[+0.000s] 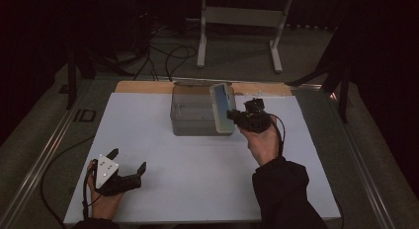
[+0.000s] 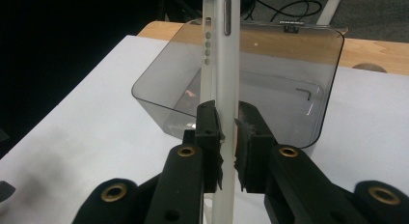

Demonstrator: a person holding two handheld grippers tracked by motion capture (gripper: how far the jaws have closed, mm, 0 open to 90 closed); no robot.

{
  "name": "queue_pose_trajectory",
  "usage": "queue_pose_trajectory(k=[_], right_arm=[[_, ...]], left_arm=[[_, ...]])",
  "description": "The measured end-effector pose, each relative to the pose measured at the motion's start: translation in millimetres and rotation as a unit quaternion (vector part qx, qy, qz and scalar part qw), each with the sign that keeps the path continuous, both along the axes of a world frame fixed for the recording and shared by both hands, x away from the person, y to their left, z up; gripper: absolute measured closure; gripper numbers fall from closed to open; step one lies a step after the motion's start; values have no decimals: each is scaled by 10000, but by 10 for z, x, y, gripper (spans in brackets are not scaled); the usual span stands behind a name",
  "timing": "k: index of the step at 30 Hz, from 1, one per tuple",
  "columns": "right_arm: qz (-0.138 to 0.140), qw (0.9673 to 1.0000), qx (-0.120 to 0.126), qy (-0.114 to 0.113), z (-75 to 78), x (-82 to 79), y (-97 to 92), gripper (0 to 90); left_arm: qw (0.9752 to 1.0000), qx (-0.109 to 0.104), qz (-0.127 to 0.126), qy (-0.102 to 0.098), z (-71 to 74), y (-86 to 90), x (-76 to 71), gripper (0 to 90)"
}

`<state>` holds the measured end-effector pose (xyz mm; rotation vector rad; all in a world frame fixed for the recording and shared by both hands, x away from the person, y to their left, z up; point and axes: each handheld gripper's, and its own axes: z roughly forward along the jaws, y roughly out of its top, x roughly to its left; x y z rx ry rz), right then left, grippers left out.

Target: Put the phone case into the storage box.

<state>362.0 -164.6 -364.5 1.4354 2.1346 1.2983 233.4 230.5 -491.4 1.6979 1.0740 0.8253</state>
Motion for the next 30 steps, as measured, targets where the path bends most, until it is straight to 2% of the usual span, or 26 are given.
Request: queue_pose_trajectory(k=[30], right_arm=[[-286,9995,-68,76,54,270,-1,813]], left_arm=[[10000,-18,32,-16,-5,-1,-4,10]])
